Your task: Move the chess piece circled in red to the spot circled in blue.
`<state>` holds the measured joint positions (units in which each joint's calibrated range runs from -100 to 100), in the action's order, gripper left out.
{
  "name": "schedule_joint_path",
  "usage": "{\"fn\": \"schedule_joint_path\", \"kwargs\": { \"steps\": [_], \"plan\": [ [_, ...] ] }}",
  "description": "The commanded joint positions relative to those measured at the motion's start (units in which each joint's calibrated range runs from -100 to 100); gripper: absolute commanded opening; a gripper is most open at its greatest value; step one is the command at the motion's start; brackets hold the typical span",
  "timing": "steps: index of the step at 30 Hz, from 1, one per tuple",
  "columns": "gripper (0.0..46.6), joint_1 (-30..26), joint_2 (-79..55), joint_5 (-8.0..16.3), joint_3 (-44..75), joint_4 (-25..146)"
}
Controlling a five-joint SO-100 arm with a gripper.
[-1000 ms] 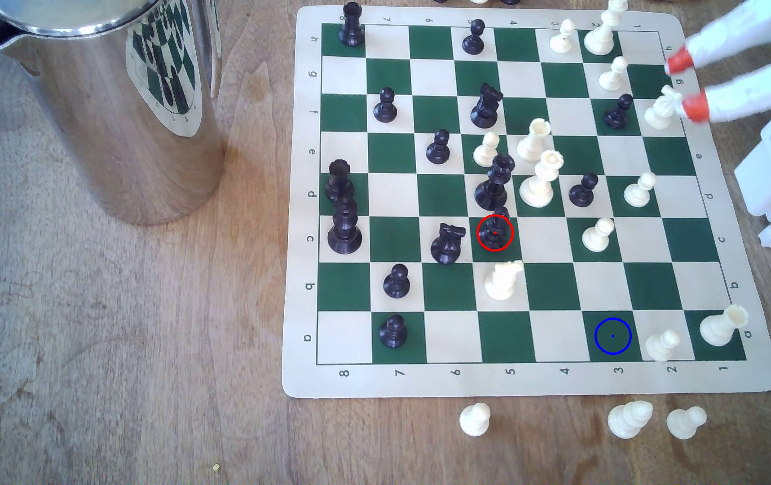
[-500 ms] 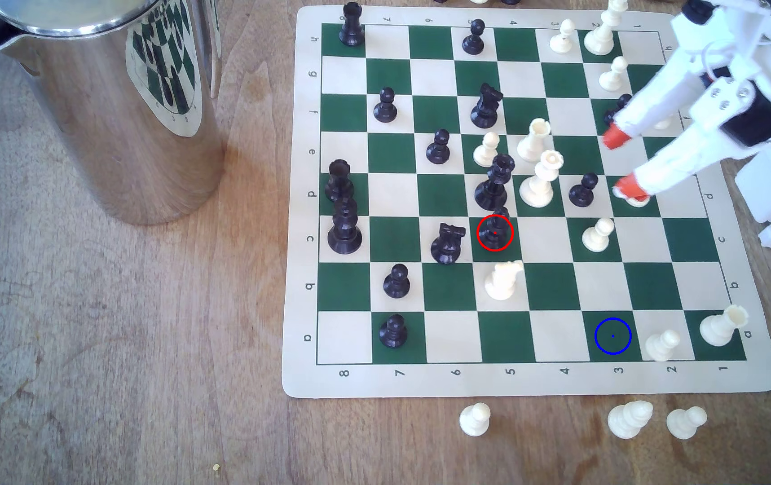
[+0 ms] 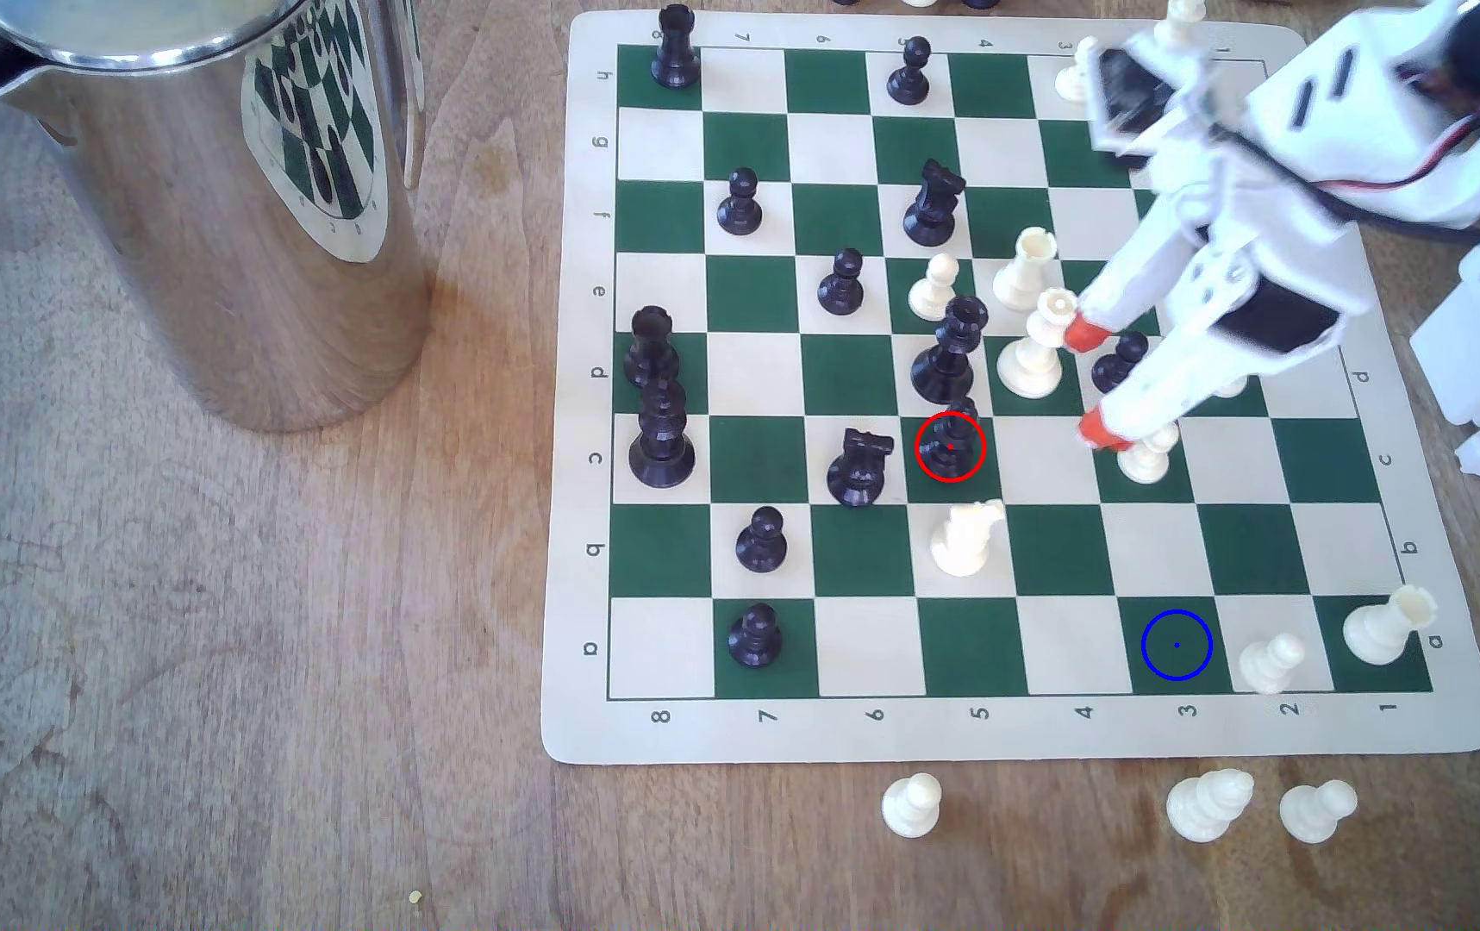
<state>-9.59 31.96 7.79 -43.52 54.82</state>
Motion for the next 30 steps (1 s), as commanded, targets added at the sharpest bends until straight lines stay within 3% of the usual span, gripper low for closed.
{"fn": "schedule_joint_path", "kwargs": {
  "steps": [1,30],
  "plan": [
    [18.3,1.1,-1.7,-0.3,1.0,-3.8],
    [19.5,1.9,-11.4,-0.3,-1.1,-16.5]
  ]
}}
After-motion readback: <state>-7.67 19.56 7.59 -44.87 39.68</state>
